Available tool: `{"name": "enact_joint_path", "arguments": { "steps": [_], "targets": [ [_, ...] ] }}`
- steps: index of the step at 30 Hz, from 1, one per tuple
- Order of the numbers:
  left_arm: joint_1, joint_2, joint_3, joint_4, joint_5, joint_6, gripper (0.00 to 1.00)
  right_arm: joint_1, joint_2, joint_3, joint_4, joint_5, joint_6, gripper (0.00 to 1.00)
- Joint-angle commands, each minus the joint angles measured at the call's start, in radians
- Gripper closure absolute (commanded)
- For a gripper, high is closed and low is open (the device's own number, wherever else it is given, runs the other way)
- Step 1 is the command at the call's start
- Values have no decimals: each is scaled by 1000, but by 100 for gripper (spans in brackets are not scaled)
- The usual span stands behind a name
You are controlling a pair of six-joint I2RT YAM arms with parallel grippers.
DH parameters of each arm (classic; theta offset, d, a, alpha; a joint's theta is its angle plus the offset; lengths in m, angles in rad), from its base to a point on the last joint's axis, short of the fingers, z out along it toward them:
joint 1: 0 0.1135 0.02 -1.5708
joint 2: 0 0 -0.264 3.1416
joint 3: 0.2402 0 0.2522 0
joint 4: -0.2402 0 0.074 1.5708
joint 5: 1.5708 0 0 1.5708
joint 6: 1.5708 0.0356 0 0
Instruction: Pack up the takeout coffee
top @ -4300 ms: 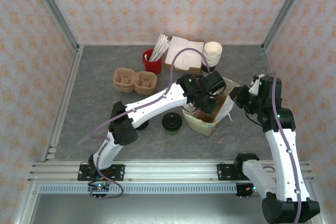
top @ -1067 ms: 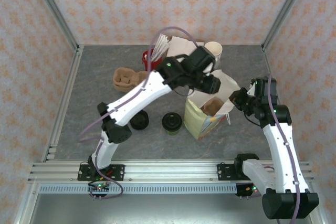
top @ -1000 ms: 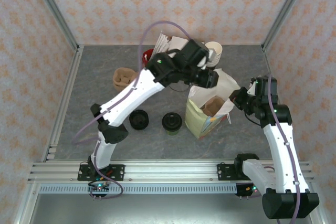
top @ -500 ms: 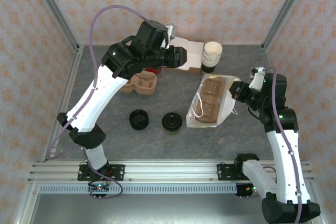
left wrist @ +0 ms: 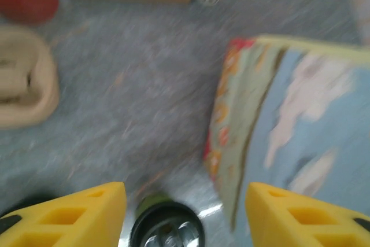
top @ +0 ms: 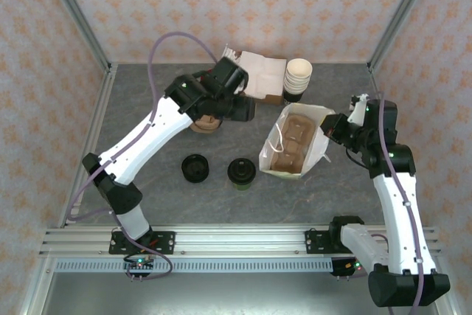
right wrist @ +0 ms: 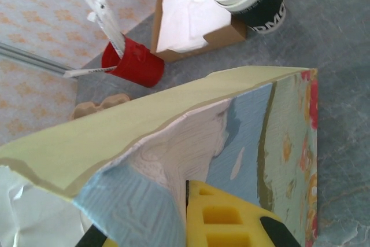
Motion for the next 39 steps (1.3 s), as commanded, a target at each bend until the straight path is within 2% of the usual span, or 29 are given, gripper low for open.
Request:
{"name": "enact_joint_path", "arguments": {
  "steps": [1,6,10,17,25,30,33,39],
  "targets": [
    [-48,-89,-142,-10,-78,-28,33,-4,12,44,-41,18,34,100],
    [-160,-149,-354,58,-94,-39,11,-5,44,61,-86,9,20,100],
    [-224,-184,-480,108,-120,-67,6,-6,49,63,-118,-3,3,100],
    [-240,-175,-576,188,-100,-48,1,-14,37,60,-153,3,-10,100],
    [-253,-118,-574,233,-89,-34,4,-21,34,68,-181,22,-29,100],
    [-253,-86,-579,245,-89,-42,17,-25,34,75,-199,38,-39,100],
    [-255,-79,-584,243,-92,-47,21,-25,34,79,-209,47,-45,100],
    [-261,-69,-593,229,-110,-51,21,-26,35,80,-215,52,-52,100]
  ]
}}
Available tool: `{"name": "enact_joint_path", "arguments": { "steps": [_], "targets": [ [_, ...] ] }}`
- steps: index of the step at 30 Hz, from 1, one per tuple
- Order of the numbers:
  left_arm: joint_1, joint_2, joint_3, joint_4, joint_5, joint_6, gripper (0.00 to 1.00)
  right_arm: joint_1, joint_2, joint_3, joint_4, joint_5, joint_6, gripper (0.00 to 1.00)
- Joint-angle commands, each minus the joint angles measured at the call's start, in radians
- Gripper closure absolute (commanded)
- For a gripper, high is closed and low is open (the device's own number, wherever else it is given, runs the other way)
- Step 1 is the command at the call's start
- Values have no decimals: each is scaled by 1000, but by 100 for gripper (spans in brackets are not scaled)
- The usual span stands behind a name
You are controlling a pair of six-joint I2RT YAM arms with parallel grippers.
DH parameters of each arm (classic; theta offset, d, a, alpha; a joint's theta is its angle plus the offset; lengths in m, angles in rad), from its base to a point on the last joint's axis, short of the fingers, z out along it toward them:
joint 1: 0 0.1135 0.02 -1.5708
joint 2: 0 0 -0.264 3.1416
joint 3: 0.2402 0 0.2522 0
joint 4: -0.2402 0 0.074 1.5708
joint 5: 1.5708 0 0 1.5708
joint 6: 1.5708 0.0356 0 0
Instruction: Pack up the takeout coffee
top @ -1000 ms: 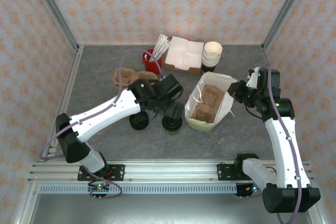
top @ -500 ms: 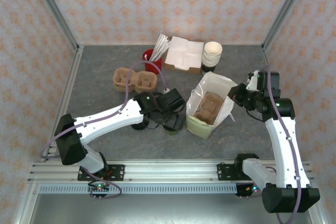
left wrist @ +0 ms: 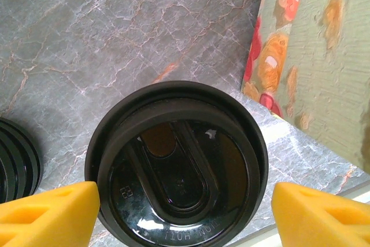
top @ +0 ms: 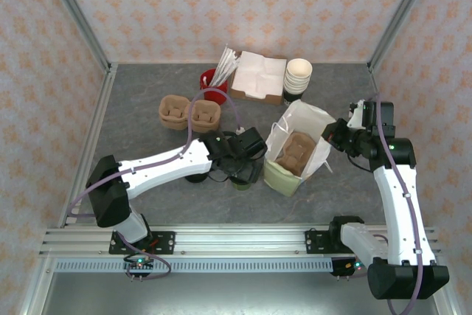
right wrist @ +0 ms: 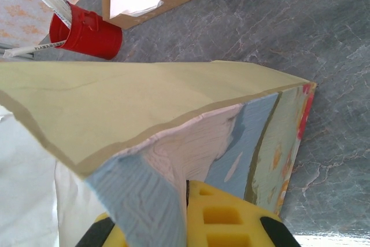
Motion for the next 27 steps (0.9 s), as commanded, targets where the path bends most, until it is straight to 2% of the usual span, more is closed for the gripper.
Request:
{"name": "enact_joint_path", "arguments": {
  "steps": [1,20,27],
  "targets": [
    [-17,12,-19,-3,-45,-5,21,-6,-13,37,-22,23,-23,100],
    [-37,24,-48,-3,-70,-29,14,-7,-12,30,-30,26,-21,100],
    [-38,37,-53,12,-66,-21,18,-7,-16,18,-21,24,-10,100]
  ]
}}
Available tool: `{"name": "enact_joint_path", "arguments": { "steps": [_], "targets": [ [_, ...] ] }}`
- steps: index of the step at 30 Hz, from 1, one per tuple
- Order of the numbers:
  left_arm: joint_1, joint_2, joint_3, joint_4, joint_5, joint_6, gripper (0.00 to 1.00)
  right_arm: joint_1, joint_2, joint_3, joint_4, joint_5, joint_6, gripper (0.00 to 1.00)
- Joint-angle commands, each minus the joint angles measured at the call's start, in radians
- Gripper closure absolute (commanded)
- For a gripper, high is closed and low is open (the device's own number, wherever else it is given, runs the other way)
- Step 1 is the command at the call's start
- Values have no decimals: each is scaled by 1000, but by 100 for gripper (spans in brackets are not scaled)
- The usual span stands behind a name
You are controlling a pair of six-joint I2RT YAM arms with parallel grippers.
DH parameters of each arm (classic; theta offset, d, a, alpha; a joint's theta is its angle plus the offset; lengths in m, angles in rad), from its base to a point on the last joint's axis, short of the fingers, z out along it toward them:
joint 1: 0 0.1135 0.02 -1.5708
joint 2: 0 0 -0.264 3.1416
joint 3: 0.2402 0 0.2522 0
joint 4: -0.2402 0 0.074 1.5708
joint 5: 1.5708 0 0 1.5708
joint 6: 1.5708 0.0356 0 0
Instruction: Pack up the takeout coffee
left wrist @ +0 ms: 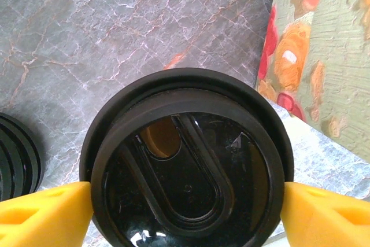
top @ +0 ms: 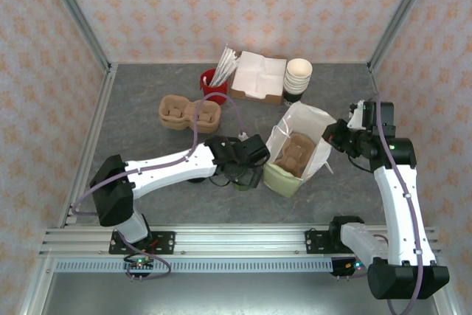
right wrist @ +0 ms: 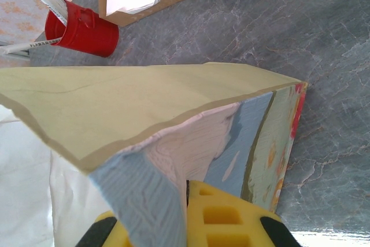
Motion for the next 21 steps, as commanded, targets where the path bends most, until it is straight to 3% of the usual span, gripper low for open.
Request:
{"name": "enact_joint_path", "arguments": {
  "steps": [1,12,21],
  "targets": [
    [-5,14,-21,7,-19,-13,19,-6,-18,11,-4,17,1,100],
    [-6,-30,-1,-14,-57,-18,31,-7,-19,2,18,-1,38,100],
    [-5,-110,277,-240,-215,-28,32,-7,-38,-33,106,-17,167,100]
  ]
}}
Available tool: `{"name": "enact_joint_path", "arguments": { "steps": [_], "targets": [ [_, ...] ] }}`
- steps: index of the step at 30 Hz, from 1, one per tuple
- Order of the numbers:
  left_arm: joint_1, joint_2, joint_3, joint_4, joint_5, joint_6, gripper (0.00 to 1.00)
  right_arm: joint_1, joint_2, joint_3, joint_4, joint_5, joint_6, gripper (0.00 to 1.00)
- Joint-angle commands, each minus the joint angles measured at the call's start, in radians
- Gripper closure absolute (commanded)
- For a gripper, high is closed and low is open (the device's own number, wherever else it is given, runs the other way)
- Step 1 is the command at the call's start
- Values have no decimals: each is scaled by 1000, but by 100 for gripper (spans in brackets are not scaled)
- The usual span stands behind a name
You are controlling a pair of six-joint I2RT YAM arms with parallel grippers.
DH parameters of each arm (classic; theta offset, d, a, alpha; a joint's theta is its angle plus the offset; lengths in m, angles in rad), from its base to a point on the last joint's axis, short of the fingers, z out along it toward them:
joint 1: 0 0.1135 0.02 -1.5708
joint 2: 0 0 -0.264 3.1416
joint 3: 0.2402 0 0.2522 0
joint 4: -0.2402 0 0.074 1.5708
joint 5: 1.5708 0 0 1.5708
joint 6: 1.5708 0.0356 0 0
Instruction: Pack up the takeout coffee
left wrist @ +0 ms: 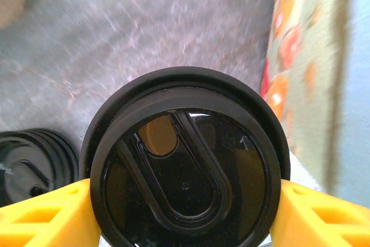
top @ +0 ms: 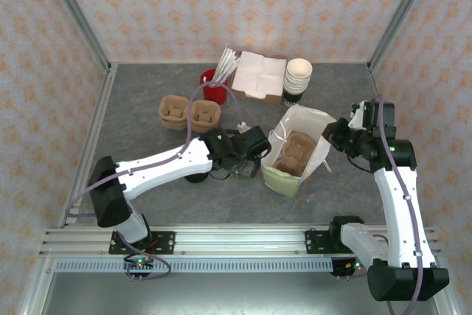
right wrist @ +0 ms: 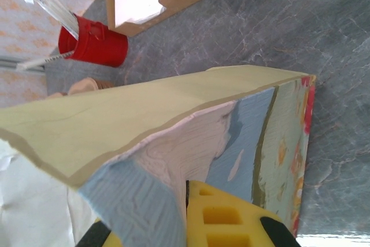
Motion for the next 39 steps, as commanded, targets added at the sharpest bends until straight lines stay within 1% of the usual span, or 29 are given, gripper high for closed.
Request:
{"name": "enact_joint_path", "arguments": {
  "steps": [1,6,12,16,19,21,25,28,34,37,39],
  "targets": [
    [-5,-82,142,-151,-128,-26,33,-7,-21,-19,76,-3,91,100],
    [-6,-73,379,-300,-191,-16,33,-7,-26,-36,137,0,164,100],
    [-7,-10,701,-450,-239,12,34,0,-28,-54,189,25,245,100],
    [-18,54,929,-505,-232,41,34,46,-36,-61,220,80,282,100],
    [-35,94,1057,-498,-203,48,34,95,-30,-61,241,126,319,100],
    [-50,103,1092,-459,-177,81,34,124,-28,-63,251,154,340,100],
    [-91,110,1088,-343,-124,92,34,157,-24,-64,263,182,366,100],
    [-121,140,1085,-297,-87,110,34,173,-18,-57,261,189,370,100],
    [-136,225,1084,-280,-14,119,34,216,-23,-63,260,180,381,100],
    [-135,256,1072,-285,-18,127,34,248,-33,-75,259,186,389,100],
    [-133,260,1026,-280,-27,125,34,266,-40,-88,271,183,400,100]
  ]
}}
